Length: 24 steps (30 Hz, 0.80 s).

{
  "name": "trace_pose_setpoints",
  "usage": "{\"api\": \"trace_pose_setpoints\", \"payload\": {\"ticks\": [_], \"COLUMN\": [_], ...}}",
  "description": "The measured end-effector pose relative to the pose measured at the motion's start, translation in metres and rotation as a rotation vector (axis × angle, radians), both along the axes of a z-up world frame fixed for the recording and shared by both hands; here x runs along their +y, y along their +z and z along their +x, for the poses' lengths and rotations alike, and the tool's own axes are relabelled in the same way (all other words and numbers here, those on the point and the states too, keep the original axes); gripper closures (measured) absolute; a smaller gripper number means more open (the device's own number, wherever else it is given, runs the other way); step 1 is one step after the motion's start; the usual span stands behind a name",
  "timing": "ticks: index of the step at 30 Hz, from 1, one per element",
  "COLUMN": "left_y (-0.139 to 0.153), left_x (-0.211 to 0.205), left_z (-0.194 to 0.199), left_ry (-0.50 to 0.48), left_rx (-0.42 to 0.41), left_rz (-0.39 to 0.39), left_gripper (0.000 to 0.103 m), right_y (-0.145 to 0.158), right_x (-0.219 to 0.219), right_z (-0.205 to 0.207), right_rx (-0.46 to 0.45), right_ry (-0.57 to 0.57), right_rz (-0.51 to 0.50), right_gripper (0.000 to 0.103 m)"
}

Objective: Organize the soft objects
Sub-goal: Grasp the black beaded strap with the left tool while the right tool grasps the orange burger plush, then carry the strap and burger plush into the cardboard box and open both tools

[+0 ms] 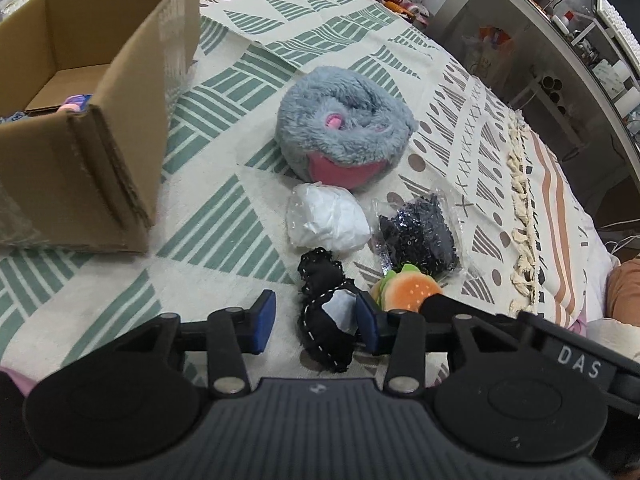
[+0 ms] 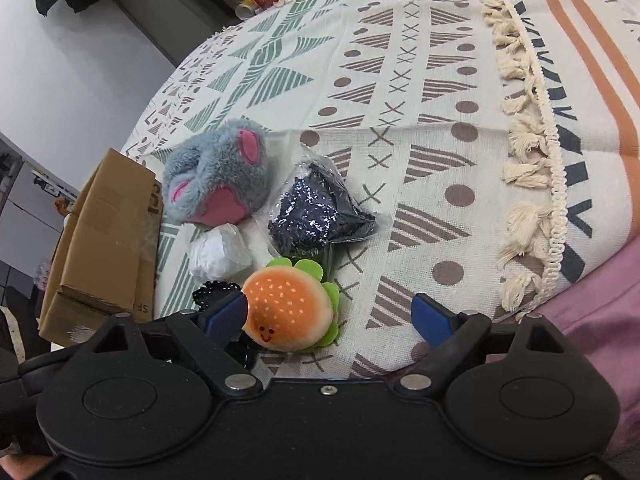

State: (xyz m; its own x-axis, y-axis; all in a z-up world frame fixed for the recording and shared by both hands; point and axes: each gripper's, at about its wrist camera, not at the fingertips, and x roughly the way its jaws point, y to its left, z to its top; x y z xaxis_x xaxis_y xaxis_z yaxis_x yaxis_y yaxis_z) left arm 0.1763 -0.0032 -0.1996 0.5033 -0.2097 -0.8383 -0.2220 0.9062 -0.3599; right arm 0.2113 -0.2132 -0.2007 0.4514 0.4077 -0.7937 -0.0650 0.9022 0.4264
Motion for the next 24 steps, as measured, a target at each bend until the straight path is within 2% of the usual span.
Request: {"api": "trace_pose_setpoints", "payload": {"ticks": [6, 7, 8, 9, 11, 13, 15, 16, 17, 18, 24], "left_y": [-0.006, -0.005, -0.006, -0.008, -0.007, -0.005, -0.002, -0.001, 0.002, 0.005, 0.018], "left_x": [0.001, 0.0, 0.0, 0.0, -0.002, -0.002, -0.001, 0.0, 0.0, 0.001, 0.007], "left_z": [0.003, 0.003, 0.003, 0.003, 0.001, -0.001, -0.001, -0.002, -0.003, -0.004, -0.01], "left_ry": [-0.001, -0.005, -0.017, -0.019, -0.009, -0.016, -0.014, -0.013, -0.013, -0.013, -0.009], "left_rx": [0.013, 0.013, 0.017, 0.028, 0.027, 0.027, 0.029, 0.026, 0.019, 0.011, -0.026], "left_rz": [-0.047, -0.05, -0.068, -0.098, -0.1, -0.09, -0.098, -0.095, -0.087, -0.079, -0.08], "left_gripper": [0.061, 0.065, 0.079, 0.081, 0.083, 0.084, 0.086, 0.086, 0.086, 0.086, 0.086], "right_y": [-0.005, -0.005, -0.005, -0.005, -0.005, -0.007, -0.008, -0.008, -0.007, -0.008, 0.0], "right_x": [-0.004, -0.005, -0.005, -0.005, -0.005, -0.004, 0.0, 0.001, 0.002, 0.004, 0.002], "right_z": [0.005, 0.005, 0.005, 0.005, 0.006, 0.006, 0.006, 0.006, 0.005, 0.005, -0.003], "right_rx": [0.027, 0.028, 0.028, 0.029, 0.029, 0.025, 0.026, 0.024, 0.028, 0.038, 0.024], "right_ry": [-0.021, -0.021, -0.019, -0.018, -0.017, -0.012, 0.009, 0.02, 0.03, 0.039, 0.011], "right_rz": [0.033, 0.035, 0.04, 0.045, 0.051, 0.044, 0.029, 0.04, 0.057, 0.074, 0.063], "right_gripper": [0.015, 0.016, 0.015, 0.015, 0.016, 0.023, 0.041, 0.046, 0.059, 0.065, 0.079]}}
